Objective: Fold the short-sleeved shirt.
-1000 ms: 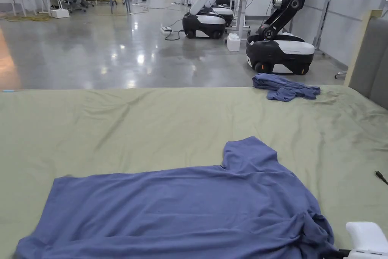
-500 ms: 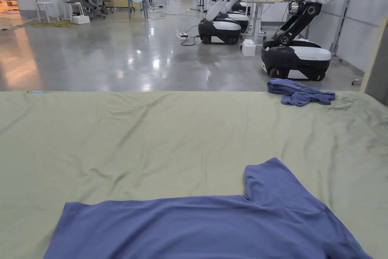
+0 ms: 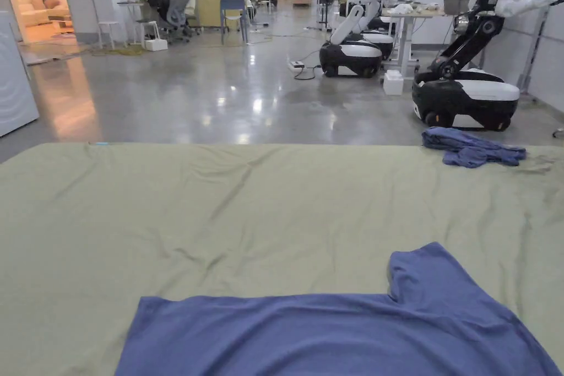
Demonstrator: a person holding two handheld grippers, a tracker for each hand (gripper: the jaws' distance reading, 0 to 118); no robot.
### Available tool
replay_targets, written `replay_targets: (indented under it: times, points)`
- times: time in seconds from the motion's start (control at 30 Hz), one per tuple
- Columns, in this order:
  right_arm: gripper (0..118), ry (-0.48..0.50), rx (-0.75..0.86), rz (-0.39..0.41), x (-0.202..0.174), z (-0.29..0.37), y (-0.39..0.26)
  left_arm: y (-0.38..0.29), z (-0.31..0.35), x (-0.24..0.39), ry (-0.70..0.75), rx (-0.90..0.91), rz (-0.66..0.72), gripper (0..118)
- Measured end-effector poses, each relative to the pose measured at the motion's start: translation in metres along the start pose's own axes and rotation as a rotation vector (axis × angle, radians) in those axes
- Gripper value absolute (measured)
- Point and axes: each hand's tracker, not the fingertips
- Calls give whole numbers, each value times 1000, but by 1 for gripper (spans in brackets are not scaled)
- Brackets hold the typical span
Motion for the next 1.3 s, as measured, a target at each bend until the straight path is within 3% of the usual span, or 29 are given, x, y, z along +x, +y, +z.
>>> replay_targets:
  times: [0.07,0.1,0.13,0.17,0.2,0.23,0.27,0.37,0.5,0.67,0.77,0.8,0.87,1.0,1.03,1.13,1.23,1.3]
  points:
    - [112,33,146,-33,-9,15,23,17,21,11,-55,166,23,108]
    - [102,74,186,-48,-14,18,31,21,22,12,-82,213,24,107]
    - [81,124,211,-50,-21,20,40,27,24,19,-117,245,10,102]
    - [42,149,220,-43,-28,19,44,31,25,26,-130,263,-17,83]
    - [19,153,233,-37,-36,15,47,34,23,34,-138,286,-42,59]
    - [13,153,236,-37,-45,10,47,34,15,39,-136,301,-68,32]
    - [13,151,233,-30,-51,5,47,34,7,42,-138,292,-70,9]
    - [8,208,185,-31,-66,-13,42,46,-26,50,-186,172,-83,1]
    - [7,235,110,-31,-76,-38,31,79,-92,43,-244,18,-75,0]
    - [7,227,62,-44,-76,-66,26,142,-210,35,-208,-228,-89,0]
    - [7,215,33,-50,-76,-83,23,160,-286,20,-145,-363,-19,1]
    - [7,214,20,-52,-76,-88,21,162,-308,15,-108,-436,7,20]
    - [7,214,-7,-56,-76,-98,19,155,-346,3,-104,-548,66,103]
    - [7,202,-52,-51,-74,-113,12,135,-363,15,-79,-588,64,102]
    - [7,201,-64,-52,-73,-117,10,131,-359,18,-70,-592,45,100]
    - [7,198,-84,-57,-68,-128,0,133,-354,32,-13,-540,-48,72]
    - [7,200,-88,-44,-71,-131,2,135,-347,43,-29,-533,-97,13]
    - [7,202,-87,-31,-72,-136,7,137,-343,49,-34,-516,-113,5]
